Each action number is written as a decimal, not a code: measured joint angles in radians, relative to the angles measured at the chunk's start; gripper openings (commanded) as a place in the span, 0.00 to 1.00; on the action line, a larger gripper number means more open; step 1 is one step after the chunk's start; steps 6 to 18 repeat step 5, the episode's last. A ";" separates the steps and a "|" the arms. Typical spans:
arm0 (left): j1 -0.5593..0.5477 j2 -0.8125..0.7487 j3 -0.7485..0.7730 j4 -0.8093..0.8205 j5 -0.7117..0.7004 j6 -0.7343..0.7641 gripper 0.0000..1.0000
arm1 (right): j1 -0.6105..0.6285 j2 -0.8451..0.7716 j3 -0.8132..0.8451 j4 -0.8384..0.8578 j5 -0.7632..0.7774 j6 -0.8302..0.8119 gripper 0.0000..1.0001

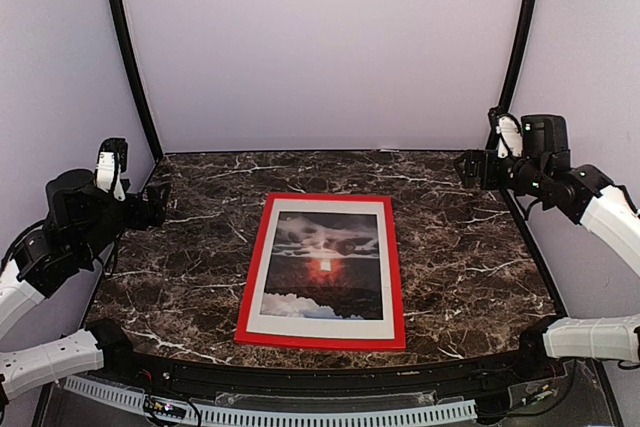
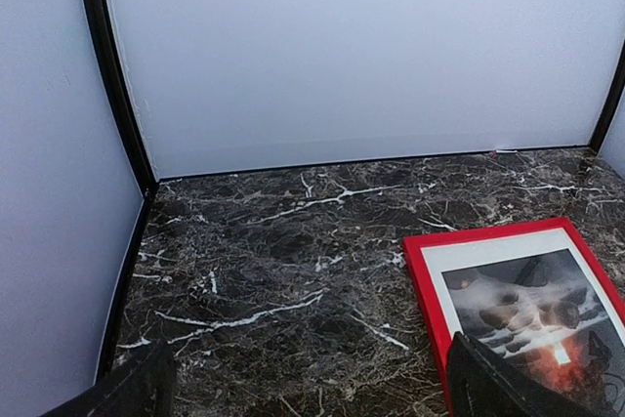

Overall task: Put the photo into the frame
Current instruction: Reset both arms

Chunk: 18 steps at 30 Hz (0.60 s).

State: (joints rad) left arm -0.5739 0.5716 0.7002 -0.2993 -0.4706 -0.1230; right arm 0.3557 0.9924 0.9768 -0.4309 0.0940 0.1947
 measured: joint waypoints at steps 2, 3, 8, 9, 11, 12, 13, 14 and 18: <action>0.000 0.000 -0.002 0.000 0.000 0.000 0.99 | 0.000 0.000 0.000 0.002 0.000 0.000 0.98; 0.000 0.000 -0.002 0.000 0.000 0.000 0.99 | 0.000 0.000 0.000 0.004 0.000 0.000 0.98; 0.000 0.001 -0.003 0.000 0.001 0.000 0.99 | 0.000 -0.001 0.000 0.005 0.000 0.000 0.99; 0.000 0.001 -0.003 0.000 0.001 0.000 0.99 | 0.000 -0.001 0.000 0.005 0.000 0.000 0.99; 0.000 0.001 -0.003 0.000 0.001 0.000 0.99 | 0.000 -0.001 0.000 0.005 0.000 0.000 0.99; 0.000 0.001 -0.003 0.000 0.001 0.000 0.99 | 0.000 -0.001 0.000 0.005 0.000 0.000 0.99; 0.000 0.001 -0.003 0.000 0.001 0.000 0.99 | 0.000 -0.001 0.000 0.005 0.000 0.000 0.99; 0.000 0.001 -0.003 0.000 0.001 0.000 0.99 | 0.000 -0.001 0.000 0.005 0.000 0.000 0.99; 0.000 0.001 -0.003 0.000 0.001 0.000 0.99 | 0.000 -0.001 0.000 0.005 0.000 0.000 0.99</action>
